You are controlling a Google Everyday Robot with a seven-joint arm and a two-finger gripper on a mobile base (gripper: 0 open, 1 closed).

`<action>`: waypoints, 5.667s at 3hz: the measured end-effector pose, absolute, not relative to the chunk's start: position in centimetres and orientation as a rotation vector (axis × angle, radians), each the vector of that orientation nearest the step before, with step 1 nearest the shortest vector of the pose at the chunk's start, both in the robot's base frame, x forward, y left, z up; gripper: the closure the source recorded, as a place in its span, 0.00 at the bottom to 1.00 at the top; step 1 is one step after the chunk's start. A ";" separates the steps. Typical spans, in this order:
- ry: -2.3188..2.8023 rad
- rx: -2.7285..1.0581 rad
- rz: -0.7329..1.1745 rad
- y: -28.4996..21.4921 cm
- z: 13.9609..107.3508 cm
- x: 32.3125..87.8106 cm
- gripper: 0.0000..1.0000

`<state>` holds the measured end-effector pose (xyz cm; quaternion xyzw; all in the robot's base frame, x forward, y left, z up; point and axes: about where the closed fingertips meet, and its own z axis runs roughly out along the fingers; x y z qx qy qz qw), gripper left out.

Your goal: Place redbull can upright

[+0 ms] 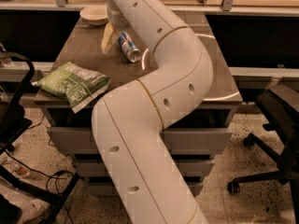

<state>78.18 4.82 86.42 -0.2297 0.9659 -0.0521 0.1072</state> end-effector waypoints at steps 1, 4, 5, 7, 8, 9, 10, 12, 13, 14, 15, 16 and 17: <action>2.867 -0.684 -0.147 4.9 85.4 78.1 0.00; 2.876 -0.713 -0.170 5.2 85.5 77.6 0.00; 2.880 -0.716 -0.172 5.4 85.5 77.5 0.00; 2.901 -0.671 -0.182 5.3 85.1 77.5 0.00; 2.902 -0.668 -0.186 5.3 85.1 77.4 0.00; 2.902 -0.668 -0.186 5.3 85.1 77.4 0.00; 2.891 -0.708 -0.176 5.8 84.8 77.6 0.00; 2.874 -0.769 -0.169 6.2 83.9 78.1 0.15; 2.844 -0.764 -0.157 6.6 83.7 79.0 0.39; 2.835 -0.763 -0.154 6.8 83.8 79.2 0.70; 2.835 -0.763 -0.154 6.8 83.9 79.2 0.93; 2.812 -0.760 -0.145 7.1 83.6 79.9 1.00; 2.812 -0.760 -0.145 7.1 83.6 79.9 1.00</action>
Offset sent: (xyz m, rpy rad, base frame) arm 0.0025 -0.0246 0.0325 -0.1302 0.3168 -0.0380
